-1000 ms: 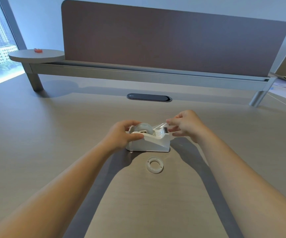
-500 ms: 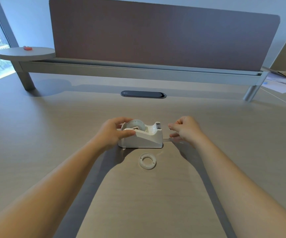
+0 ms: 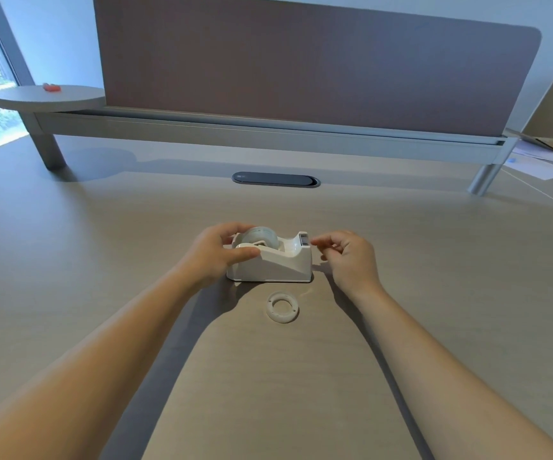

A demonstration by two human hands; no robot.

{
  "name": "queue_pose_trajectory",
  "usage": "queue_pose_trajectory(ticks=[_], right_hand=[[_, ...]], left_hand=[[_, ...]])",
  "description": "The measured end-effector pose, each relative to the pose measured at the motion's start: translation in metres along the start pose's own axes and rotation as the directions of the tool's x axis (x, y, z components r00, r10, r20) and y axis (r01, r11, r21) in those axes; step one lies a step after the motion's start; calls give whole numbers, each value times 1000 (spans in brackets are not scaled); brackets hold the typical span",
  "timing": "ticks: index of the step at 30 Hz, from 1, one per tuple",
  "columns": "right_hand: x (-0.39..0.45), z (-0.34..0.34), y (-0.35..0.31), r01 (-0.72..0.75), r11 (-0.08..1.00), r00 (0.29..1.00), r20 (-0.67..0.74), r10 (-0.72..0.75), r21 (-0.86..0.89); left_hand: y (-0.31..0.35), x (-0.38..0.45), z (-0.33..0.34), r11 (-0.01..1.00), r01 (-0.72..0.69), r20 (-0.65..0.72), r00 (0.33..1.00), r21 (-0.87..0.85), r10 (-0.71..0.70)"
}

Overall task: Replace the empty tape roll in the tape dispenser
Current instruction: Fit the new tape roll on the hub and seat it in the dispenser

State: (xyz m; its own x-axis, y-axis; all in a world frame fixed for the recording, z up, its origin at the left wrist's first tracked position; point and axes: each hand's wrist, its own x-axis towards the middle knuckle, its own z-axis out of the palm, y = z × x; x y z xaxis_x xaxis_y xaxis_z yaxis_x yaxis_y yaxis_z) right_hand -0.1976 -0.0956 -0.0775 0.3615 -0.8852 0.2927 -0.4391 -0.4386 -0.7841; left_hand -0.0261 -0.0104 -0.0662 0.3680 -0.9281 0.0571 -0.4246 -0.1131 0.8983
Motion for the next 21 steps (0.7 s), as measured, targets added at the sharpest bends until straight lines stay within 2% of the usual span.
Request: queue_pose_trajectory(ticks=[3, 6, 9, 12, 15, 18, 21], right_hand=[[-2, 4, 5, 63, 998, 997, -45, -65, -28], [-2, 3, 11, 171, 972, 982, -48, -181, -162], [-3, 2, 11, 307, 890, 937, -57, -344, -337], [-5, 3, 12, 346, 826, 918, -20, -395, -444], [-3, 5, 14, 296, 892, 947, -15, -320, -342], [-5, 1, 14, 163, 962, 986, 77, -149, -221], [-5, 2, 14, 67, 986, 994, 96, -52, -153]], left_hand=[[0, 0, 0, 1000, -6, -1, 1000, 0, 6], [0, -1, 1, 1000, 0, -6, 1000, 2, 0], [0, -2, 1, 1000, -7, -7, 1000, 20, 7], [-1, -2, 2, 999, -11, -7, 1000, 43, 12], [-1, -3, 4, 998, -20, -4, 1000, 58, 20], [1, -2, 2, 998, -10, 14, 1000, 59, 9], [1, 1, 0, 998, 1, 30, 1000, 62, -3]])
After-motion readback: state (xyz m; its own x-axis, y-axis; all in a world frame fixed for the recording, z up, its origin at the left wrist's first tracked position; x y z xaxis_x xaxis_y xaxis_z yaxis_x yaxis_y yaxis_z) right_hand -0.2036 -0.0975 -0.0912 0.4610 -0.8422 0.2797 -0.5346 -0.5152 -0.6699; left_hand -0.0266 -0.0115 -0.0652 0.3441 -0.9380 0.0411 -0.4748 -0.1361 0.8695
